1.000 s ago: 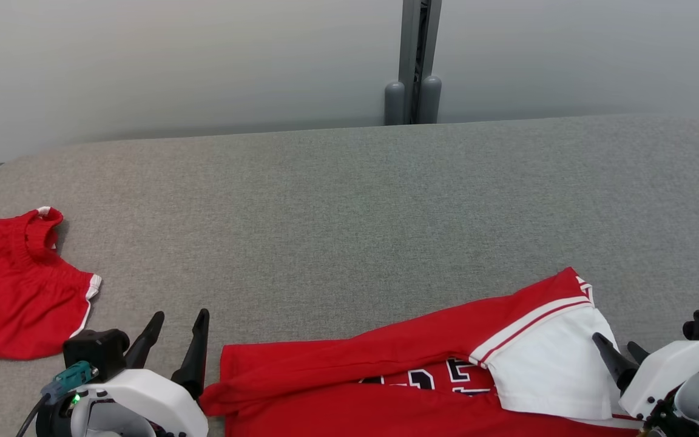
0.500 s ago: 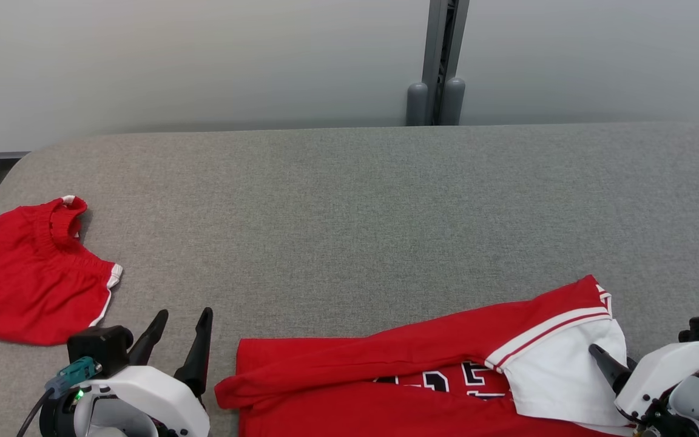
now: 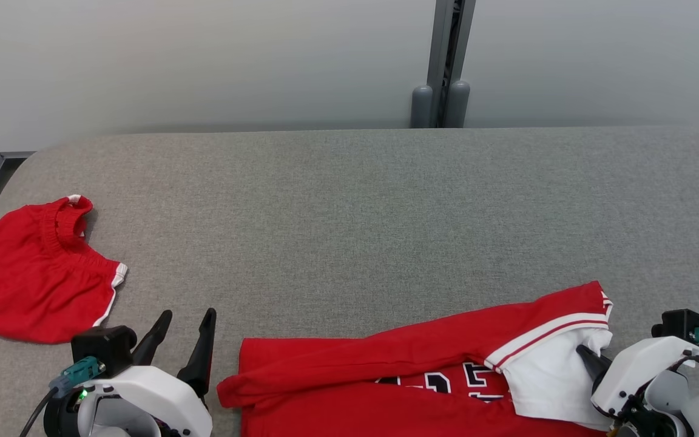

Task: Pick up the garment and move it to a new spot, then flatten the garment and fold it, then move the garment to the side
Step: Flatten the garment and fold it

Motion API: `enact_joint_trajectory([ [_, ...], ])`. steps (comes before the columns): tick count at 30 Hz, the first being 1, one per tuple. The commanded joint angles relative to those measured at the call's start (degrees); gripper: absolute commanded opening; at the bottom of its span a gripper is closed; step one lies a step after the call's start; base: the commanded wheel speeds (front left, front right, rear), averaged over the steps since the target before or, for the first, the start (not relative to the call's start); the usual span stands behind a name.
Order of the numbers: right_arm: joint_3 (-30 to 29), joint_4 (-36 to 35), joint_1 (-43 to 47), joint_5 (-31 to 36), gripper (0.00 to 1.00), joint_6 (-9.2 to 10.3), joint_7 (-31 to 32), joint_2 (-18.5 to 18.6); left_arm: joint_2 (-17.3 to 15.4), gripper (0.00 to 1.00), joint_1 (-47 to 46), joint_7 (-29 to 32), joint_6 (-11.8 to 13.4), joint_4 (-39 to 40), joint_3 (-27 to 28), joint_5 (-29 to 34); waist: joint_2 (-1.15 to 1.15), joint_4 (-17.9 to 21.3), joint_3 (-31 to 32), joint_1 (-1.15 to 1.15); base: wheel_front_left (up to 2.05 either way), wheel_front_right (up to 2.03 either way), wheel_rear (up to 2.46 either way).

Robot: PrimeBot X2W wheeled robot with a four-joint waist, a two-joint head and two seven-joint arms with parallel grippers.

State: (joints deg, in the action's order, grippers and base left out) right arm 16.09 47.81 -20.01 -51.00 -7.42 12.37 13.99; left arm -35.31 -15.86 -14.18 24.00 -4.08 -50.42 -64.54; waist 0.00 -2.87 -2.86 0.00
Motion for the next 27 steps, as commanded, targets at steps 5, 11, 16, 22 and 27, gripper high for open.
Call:
enact_joint_trajectory([
  [5, 1.2, -1.3, -0.8, -1.1, 0.0, -0.14, -2.2, 1.0, 0.4, 1.0, -0.8, -0.5, -0.8, -1.1, 0.4, 0.7, 0.0, 0.7, 0.4, 0.0, 0.0, 0.0, 0.0],
  [11, 1.0, -1.6, -2.0, -1.0, 0.0, -0.14, -5.7, 4.5, 1.6, 1.0, 0.3, -1.0, -2.2, -2.6, 3.2, 3.3, 0.0, 2.3, 0.9, 0.0, 0.0, 0.0, 0.0],
  [16, 0.3, -1.7, -2.6, -1.1, 0.0, -0.13, -7.8, 6.7, 4.7, 1.0, 3.1, -1.0, -4.0, -2.9, 9.3, 9.2, 0.0, 3.6, 1.4, 0.0, 0.0, 0.0, 0.0],
  [22, -0.1, -2.1, -2.8, -1.5, 0.0, -0.13, -8.8, 8.8, 9.2, 1.0, 7.3, -1.1, -8.3, -3.2, 17.6, 17.5, 0.0, 4.8, 1.8, 0.0, 0.0, 0.0, 0.0],
  [27, -0.7, -2.5, -2.3, -1.9, 0.0, -0.13, -9.4, 10.1, 13.3, 1.0, 10.8, -1.1, -11.9, -3.3, 23.9, 24.0, 0.0, 5.3, 2.1, 0.0, 0.0, 0.0, 0.0],
])
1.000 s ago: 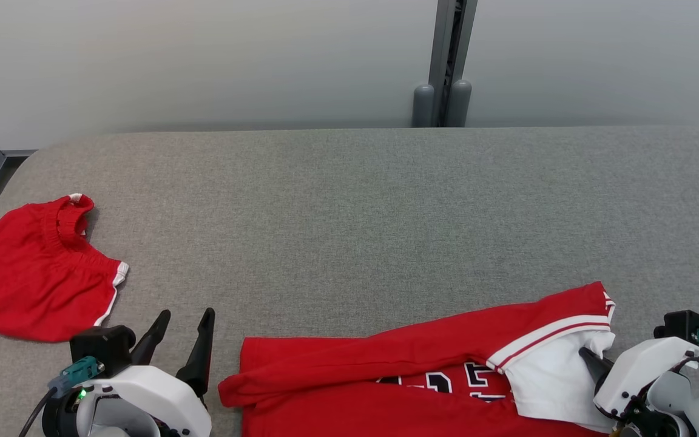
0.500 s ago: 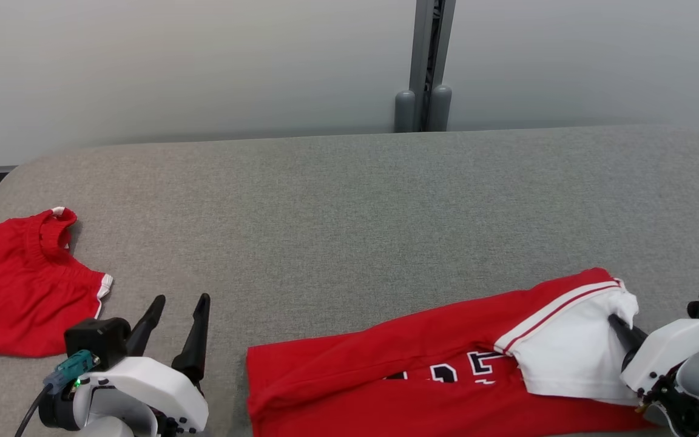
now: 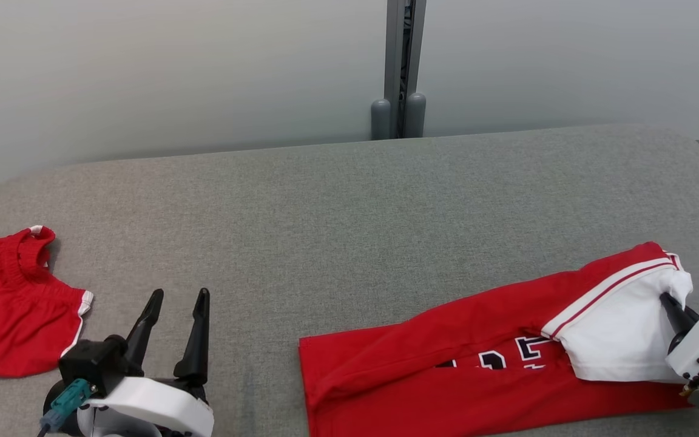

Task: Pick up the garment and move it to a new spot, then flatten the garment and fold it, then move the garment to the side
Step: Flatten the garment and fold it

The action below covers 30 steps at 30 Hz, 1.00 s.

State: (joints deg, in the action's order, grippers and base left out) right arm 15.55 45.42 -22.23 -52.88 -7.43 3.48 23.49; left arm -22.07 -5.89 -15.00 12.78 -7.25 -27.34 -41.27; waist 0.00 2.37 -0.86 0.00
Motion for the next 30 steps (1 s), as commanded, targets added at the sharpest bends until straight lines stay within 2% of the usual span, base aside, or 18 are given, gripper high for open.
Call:
enact_joint_trajectory([
  [1, -0.3, -0.2, 0.1, 0.1, 0.0, -0.12, -0.5, 1.0, 0.6, 1.0, 1.4, -0.2, -1.5, -0.5, 2.1, 1.9, 0.0, 0.2, 0.2, 0.0, 0.0, 0.0, 0.0],
  [10, -0.5, -2.7, -0.3, 1.8, 0.0, -0.13, 1.0, 3.5, 6.2, 1.0, 4.2, -0.2, -7.5, -3.2, 8.1, 8.8, 0.0, 0.4, 0.4, 0.0, 0.0, 0.0, 0.0],
  [14, -0.1, -5.2, -0.5, 3.0, 0.0, -0.13, 1.5, 3.8, 7.6, 1.0, 4.2, -0.2, -8.9, -4.1, 9.4, 10.2, 0.0, 0.2, 0.6, 0.0, 0.0, 0.0, 0.0],
  [22, 0.4, -18.3, 2.5, 6.8, 0.0, -0.13, 7.8, 2.6, 10.9, 1.0, 4.9, -0.3, -11.8, -5.9, 12.4, 12.9, 0.0, -1.0, 1.3, 0.0, 0.0, 0.0, 0.0],
  [27, -0.4, -28.8, 6.4, 10.3, 0.0, -0.13, 13.8, -0.3, 12.6, 1.0, 5.5, -0.2, -13.2, -7.1, 13.9, 14.4, 0.0, -2.8, 1.4, 0.0, 0.0, 0.0, 0.0],
  [30, -1.3, -34.7, 9.6, 12.5, 0.0, -0.13, 17.1, -3.6, 13.4, 1.0, 5.7, -0.2, -13.4, -7.9, 14.8, 15.2, 0.0, -3.8, 1.4, 0.0, 0.0, 0.0, 0.0],
])
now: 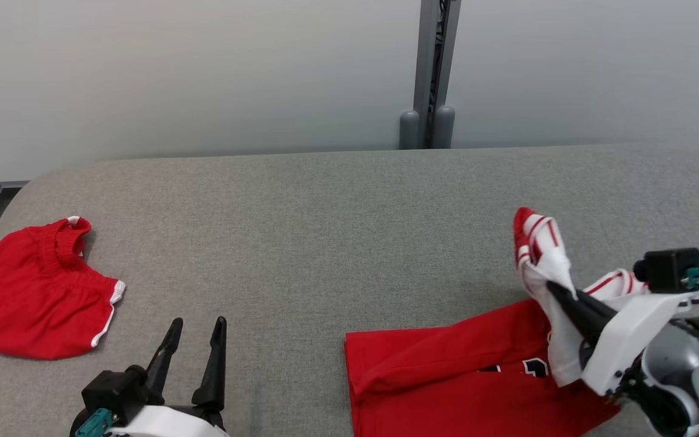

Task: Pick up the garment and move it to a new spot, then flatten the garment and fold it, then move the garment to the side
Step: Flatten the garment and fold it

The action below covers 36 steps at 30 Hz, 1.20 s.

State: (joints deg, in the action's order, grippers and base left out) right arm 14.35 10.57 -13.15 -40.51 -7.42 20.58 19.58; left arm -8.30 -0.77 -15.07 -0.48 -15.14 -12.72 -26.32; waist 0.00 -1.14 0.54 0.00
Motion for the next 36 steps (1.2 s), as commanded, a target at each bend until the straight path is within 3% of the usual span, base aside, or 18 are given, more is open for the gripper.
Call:
enact_joint_trajectory([
  [1, -0.4, -1.3, 1.6, 0.6, 0.0, -0.14, 0.9, -1.2, -0.3, 1.0, 0.3, -0.1, -0.5, -0.4, 0.7, 0.4, 0.0, -0.6, -0.1, 0.0, 0.0, 0.0, 0.0],
  [7, -0.4, -5.7, 5.1, 3.7, 0.0, -0.14, 4.4, -9.6, 0.8, 1.0, -0.8, -0.1, -2.2, -1.8, 1.5, 1.7, 0.0, -2.8, -0.5, 0.0, 0.0, 0.0, 0.0],
  [12, 0.0, -4.5, 4.3, 7.6, 0.0, -0.14, 4.2, -13.4, 1.3, 1.0, -1.2, -0.1, -3.1, -2.5, 2.1, 2.9, 0.0, -4.8, -1.0, 0.0, 0.0, 0.0, 0.0],
  [24, 3.8, 4.4, 2.4, 7.6, 0.0, -0.14, 2.9, -16.4, 2.1, 1.0, -2.3, -0.1, -4.5, -3.7, 3.1, 4.5, 0.0, -9.0, -1.8, 0.0, 0.0, 0.0, 0.0],
  [32, 7.1, 8.3, 0.3, 6.1, 0.0, -0.14, 0.1, -16.5, 2.6, 1.0, -2.0, -0.1, -4.8, -4.2, 3.6, 5.2, 0.0, -9.6, -1.4, 0.0, 0.0, 0.0, 0.0],
  [34, 7.6, 9.5, -0.1, 6.0, 0.53, -0.14, -0.5, -16.5, 2.5, 1.0, -1.8, -0.1, -4.9, -4.4, 3.7, 5.3, 0.0, -9.4, -1.3, 0.0, 0.0, 0.0, 0.0],
  [35, 7.8, 9.9, -0.4, 5.8, 1.0, -0.14, -1.1, -16.6, 2.5, 1.0, -1.7, -0.1, -4.9, -4.5, 3.8, 5.3, 0.0, -9.2, -1.2, 0.0, 0.0, 0.0, 0.0],
  [36, 7.8, 9.8, -0.7, 5.1, 1.0, -0.14, -1.8, -16.6, 2.5, 1.0, -1.7, -0.1, -5.0, -4.6, 3.8, 5.4, 0.0, -9.1, -1.1, 0.0, 0.0, 0.0, 0.0],
])
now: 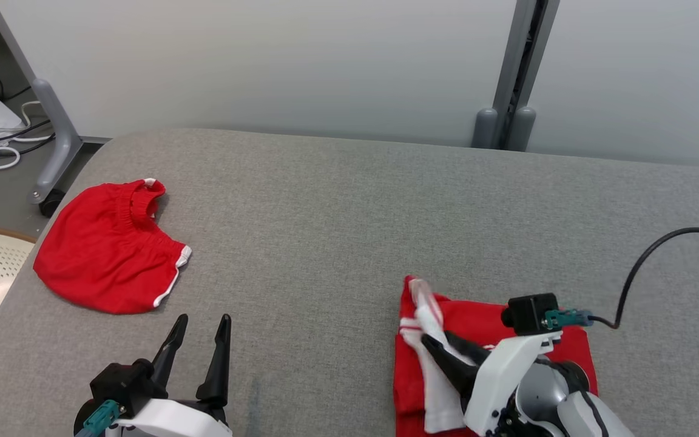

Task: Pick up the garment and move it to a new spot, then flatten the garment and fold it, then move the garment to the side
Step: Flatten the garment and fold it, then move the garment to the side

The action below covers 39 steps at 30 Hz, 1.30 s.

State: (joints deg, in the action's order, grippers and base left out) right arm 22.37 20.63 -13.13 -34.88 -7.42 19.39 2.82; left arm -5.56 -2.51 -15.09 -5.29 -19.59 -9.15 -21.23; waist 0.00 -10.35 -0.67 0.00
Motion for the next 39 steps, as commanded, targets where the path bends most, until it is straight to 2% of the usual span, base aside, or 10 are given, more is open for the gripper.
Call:
enact_joint_trajectory([
  [1, 0.1, -0.5, -1.0, -1.3, 1.0, -0.14, -1.1, 0.2, -0.2, 1.0, 0.1, -0.1, -0.2, -0.2, 0.3, 0.3, 0.0, 0.4, 0.1, 0.0, 0.0, 0.0, 0.0],
  [5, 1.5, -3.7, -1.4, -6.3, 1.0, -0.14, -2.7, 0.2, -0.2, 1.0, 0.5, -0.1, -0.2, -0.3, 0.5, 0.6, 0.0, 1.9, 0.6, 0.0, 0.0, 0.0, 0.0],
  [6, 1.6, -6.6, -1.1, -9.3, 1.0, -0.14, -2.9, 0.2, -0.4, 1.0, 0.7, -0.1, -0.2, -0.3, 0.8, 0.5, 0.0, 3.0, 1.0, 0.0, 0.0, 0.0, 0.0],
  [9, 0.1, -11.0, -0.3, -11.6, 1.0, -0.14, -2.7, 0.3, -0.5, 1.0, 0.7, -0.1, -0.4, -0.3, 1.0, 0.5, 0.0, 4.7, 1.7, 0.0, 0.0, 0.0, 0.0],
  [14, -6.4, -17.9, 1.3, -11.2, 1.0, -0.14, -2.8, 2.6, -0.4, 1.0, 1.3, -0.1, -0.1, 0.5, 1.8, 0.7, 0.0, 7.4, 2.2, 0.0, 0.0, 0.0, 0.0],
  [18, -13.7, -19.8, 3.2, -8.6, 1.0, -0.14, -3.3, 4.4, -0.4, 1.0, 1.3, -0.1, 0.0, 1.5, 2.2, 1.1, 0.0, 8.4, 2.2, 0.0, 0.0, 0.0, 0.0],
  [21, -18.6, -19.2, 4.9, -6.1, 1.0, -0.14, -4.2, 5.1, -0.3, 1.0, 1.0, -0.1, -0.2, 2.4, 2.5, 1.3, 0.0, 8.4, 2.1, 0.0, 0.0, 0.0, 0.0],
  [25, -21.9, -17.2, 7.2, -3.1, 1.0, -0.14, -5.3, 4.8, -0.2, 1.0, 1.0, -0.1, -0.4, 3.0, 2.7, 1.6, 0.0, 8.0, 1.9, 0.0, 0.0, 0.0, 0.0],
  [34, -23.0, -10.0, 7.7, 0.5, 1.0, -0.14, -6.8, 4.5, 0.1, 1.0, 1.1, -0.1, -0.5, 3.0, 2.3, 2.0, 0.0, 6.5, 2.0, 0.0, 0.0, 0.0, 0.0],
  [39, -22.7, -4.6, 7.6, 0.3, 1.0, -0.14, -3.4, 4.7, 0.0, 1.0, 1.2, -0.1, -0.7, 2.2, 2.2, 1.9, 0.0, 5.6, 2.0, 0.0, 0.0, 0.0, 0.0],
])
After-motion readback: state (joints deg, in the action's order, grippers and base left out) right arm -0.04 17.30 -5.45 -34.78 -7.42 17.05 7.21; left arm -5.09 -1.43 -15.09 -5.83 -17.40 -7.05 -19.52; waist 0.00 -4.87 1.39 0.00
